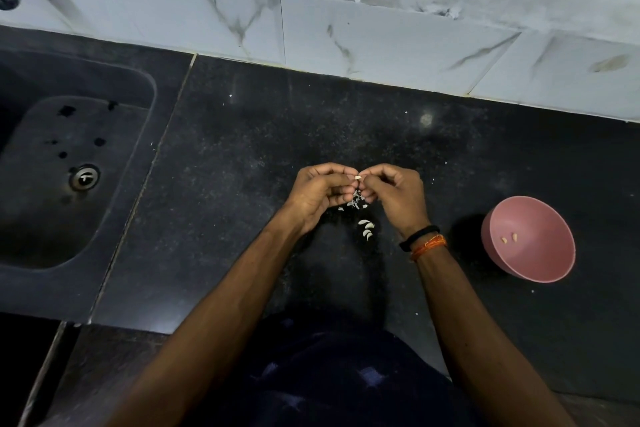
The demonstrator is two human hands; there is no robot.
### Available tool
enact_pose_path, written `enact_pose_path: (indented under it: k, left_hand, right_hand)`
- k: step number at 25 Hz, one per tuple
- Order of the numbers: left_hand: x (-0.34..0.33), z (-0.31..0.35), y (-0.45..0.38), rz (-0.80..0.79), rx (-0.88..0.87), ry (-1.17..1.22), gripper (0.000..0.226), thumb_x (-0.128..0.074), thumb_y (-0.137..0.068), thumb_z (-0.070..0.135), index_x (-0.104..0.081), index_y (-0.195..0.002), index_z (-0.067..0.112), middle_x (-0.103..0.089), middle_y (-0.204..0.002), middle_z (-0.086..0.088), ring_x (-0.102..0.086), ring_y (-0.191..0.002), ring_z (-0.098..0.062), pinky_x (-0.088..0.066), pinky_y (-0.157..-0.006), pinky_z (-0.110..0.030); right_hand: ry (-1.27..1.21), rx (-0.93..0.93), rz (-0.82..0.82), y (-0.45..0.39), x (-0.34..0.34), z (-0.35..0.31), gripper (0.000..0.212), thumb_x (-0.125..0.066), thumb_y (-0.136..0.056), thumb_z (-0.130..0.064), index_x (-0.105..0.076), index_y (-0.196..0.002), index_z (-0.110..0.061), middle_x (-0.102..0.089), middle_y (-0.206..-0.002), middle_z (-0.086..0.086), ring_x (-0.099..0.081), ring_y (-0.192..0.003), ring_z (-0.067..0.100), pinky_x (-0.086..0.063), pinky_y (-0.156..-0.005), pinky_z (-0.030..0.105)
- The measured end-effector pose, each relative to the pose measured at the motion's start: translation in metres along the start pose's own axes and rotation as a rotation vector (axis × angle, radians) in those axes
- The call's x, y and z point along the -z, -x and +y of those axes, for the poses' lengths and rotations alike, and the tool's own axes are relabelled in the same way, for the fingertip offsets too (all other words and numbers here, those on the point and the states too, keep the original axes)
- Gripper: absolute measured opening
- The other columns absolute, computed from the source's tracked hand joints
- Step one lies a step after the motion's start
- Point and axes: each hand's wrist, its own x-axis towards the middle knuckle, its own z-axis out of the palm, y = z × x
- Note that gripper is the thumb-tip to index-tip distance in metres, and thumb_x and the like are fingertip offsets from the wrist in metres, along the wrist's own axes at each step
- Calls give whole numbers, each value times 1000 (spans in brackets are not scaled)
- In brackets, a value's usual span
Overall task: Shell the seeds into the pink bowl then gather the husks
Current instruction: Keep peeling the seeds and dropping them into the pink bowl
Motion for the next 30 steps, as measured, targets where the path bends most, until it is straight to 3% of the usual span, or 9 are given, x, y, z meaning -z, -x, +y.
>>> enact_pose_path:
  k: [5,10,17,25,30]
  left_hand:
    - [0,-1,-1,-11,-58,12,14,-63,-89,-7,-72,-99,-1,-71,-86,-15,-67,-75,-17,-58,-72,-27]
    - [3,-4,-2,-27,-203,-22,15,-66,-88,-7,-71,-102,-1,-71,-87,-11,-68,-80,-17,-58,-76,-28]
    - [5,-12,-7,-28,-326,-129,19,-69,-84,-10,-74,-94,5,-73,-85,-8,-67,-78,-17,-58,-76,-29]
    - [6,-11,-6,-33,-364,-86,17,-72,-79,-5,-75,-92,5,-74,-85,-10,-67,-75,-21,-57,-76,-30]
    - [4,-11,-5,-44,-346,-36,16,-72,-78,-4,-75,-92,4,-74,-87,-12,-67,-81,-25,-59,-78,-33]
  right_hand:
    - [36,-2,15,1,3,-2,14,-69,-90,-5,-78,-87,-16,-76,-77,7,-70,-68,14,-59,-65,26]
    - [217,35,74,-3,7,4,7,-75,-87,-18,-79,-84,-23,-75,-75,-9,-71,-73,9,-61,-76,34]
    - [372,102,50,-3,9,3,9,-76,-86,-13,-79,-90,-20,-75,-85,-12,-70,-82,3,-59,-82,26]
    - [-30,-58,-49,-1,6,-3,13,-73,-90,-3,-77,-95,-14,-78,-88,9,-77,-81,24,-63,-73,40]
    - [51,27,-20,0,1,-3,9,-79,-88,-9,-77,-95,-14,-77,-83,4,-76,-75,19,-64,-73,42]
